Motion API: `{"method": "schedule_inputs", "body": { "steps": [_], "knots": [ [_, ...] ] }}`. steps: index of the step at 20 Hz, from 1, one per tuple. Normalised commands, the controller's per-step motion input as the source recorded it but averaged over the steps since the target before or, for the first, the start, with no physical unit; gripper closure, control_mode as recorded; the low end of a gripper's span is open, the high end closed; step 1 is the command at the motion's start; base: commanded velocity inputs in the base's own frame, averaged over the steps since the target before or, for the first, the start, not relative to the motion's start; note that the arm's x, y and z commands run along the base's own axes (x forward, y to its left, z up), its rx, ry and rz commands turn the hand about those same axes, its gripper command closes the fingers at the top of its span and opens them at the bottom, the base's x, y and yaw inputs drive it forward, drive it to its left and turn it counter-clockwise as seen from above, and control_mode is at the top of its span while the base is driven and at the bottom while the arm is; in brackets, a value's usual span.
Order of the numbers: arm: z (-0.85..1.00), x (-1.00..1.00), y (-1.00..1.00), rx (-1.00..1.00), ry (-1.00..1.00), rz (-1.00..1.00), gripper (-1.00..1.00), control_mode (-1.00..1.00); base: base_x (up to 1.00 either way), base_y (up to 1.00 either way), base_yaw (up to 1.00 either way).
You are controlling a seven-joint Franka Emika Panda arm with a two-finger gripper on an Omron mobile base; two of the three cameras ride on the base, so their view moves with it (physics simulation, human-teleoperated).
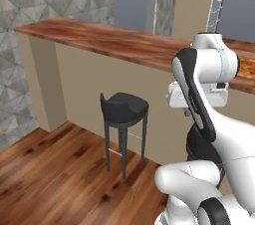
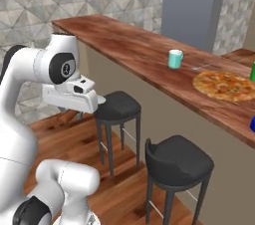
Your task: Take the pizza cutter from the drawer on the left and place it on the dining counter for cutting.
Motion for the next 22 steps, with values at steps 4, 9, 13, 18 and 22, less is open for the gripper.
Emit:
{"method": "schedule_inputs", "body": {
  "steps": [4, 9, 13, 18, 22],
  "knots": [
    [0.0, 0.0, 0.0, 0.0, 0.0, 0.0, 1.0, 1.0, 0.53, 0.0, -0.16],
    [0.0, 0.0, 0.0, 0.0, 0.0, 0.0, 1.0, 1.0, 0.61, 0.0, -0.22],
    [0.0, 0.0, 0.0, 0.0, 0.0, 0.0, 1.0, 1.0, 0.61, 0.0, -0.25],
    [0.0, 0.0, 0.0, 0.0, 0.0, 0.0, 1.0, 1.0, 0.61, 0.01, -0.18],
    [0.0, 0.0, 0.0, 0.0, 0.0, 0.0, 1.0, 1.0, 0.5, 0.0, -0.06]
  ]
}}
